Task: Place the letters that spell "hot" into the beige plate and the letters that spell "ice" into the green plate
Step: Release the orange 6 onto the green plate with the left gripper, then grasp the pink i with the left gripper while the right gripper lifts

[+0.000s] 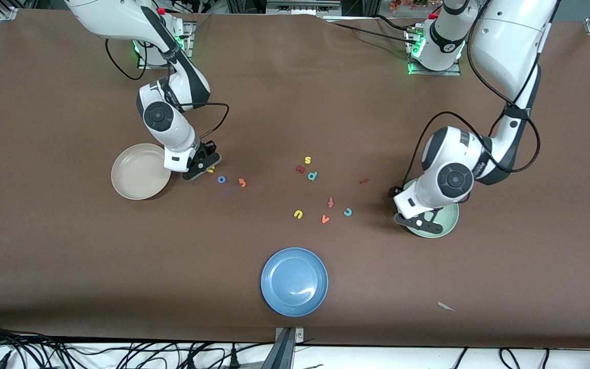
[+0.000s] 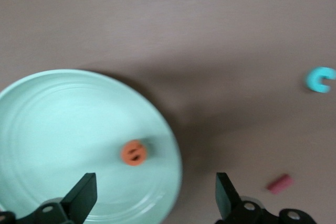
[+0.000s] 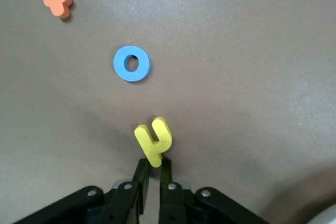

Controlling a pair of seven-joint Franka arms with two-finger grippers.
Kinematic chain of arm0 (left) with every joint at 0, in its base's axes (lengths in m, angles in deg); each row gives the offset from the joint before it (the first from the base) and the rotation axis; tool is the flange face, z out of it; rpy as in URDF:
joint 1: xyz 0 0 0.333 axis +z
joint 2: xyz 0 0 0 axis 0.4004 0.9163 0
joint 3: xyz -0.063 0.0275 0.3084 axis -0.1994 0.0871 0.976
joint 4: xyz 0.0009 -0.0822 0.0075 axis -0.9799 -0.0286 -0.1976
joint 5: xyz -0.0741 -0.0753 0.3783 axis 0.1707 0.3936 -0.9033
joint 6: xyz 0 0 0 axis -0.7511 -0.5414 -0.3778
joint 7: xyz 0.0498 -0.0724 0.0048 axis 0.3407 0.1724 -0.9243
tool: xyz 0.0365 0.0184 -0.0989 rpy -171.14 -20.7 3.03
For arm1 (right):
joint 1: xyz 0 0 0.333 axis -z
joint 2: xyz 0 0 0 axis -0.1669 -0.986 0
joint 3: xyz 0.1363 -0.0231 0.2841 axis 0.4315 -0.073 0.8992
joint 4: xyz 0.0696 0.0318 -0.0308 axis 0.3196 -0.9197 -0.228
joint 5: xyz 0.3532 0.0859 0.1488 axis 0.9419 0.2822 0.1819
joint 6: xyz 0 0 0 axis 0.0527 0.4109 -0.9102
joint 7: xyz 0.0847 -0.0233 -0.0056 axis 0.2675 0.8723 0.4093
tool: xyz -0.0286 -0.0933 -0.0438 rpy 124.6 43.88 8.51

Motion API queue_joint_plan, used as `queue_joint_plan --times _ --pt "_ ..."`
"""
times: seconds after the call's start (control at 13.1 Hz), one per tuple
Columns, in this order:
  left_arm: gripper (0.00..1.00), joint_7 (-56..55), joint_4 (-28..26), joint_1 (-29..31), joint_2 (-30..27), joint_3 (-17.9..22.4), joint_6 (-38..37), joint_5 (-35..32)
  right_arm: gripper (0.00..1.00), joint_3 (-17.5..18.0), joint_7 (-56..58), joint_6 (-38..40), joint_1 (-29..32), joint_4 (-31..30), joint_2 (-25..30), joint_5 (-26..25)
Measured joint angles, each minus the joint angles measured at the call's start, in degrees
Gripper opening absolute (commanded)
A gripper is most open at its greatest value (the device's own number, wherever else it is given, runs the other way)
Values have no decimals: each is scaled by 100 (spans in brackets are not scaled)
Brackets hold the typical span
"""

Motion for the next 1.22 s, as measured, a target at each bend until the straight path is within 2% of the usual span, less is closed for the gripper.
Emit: queue_joint_plan --times 0.08,0.38,0.61,0.84,0.91,0.99,1.22 --pt "99 84 0 -47 -14 -152 0 -2 27 -1 -7 0 0 0 0 0" --pt "83 732 -131 -113 -13 -694 -1 -31 22 -3 -209 -63 0 9 3 0" --pt "79 900 -502 -116 -51 -872 284 -436 22 -3 -223 -71 0 10 4 1" --pt "76 1076 -1089 -115 -144 -899 927 -597 7 -3 -225 -71 -1 10 3 1" --pt "69 1096 -1224 -115 -155 -900 1137 -689 1 -3 -225 -71 -2 10 3 0" --pt "62 1109 -1339 -115 -156 -901 1332 -804 0 -2 -227 -71 -2 11 5 1" --pt "59 1116 -1472 -114 -155 -903 1506 -1132 0 -2 -228 -71 -3 11 9 1"
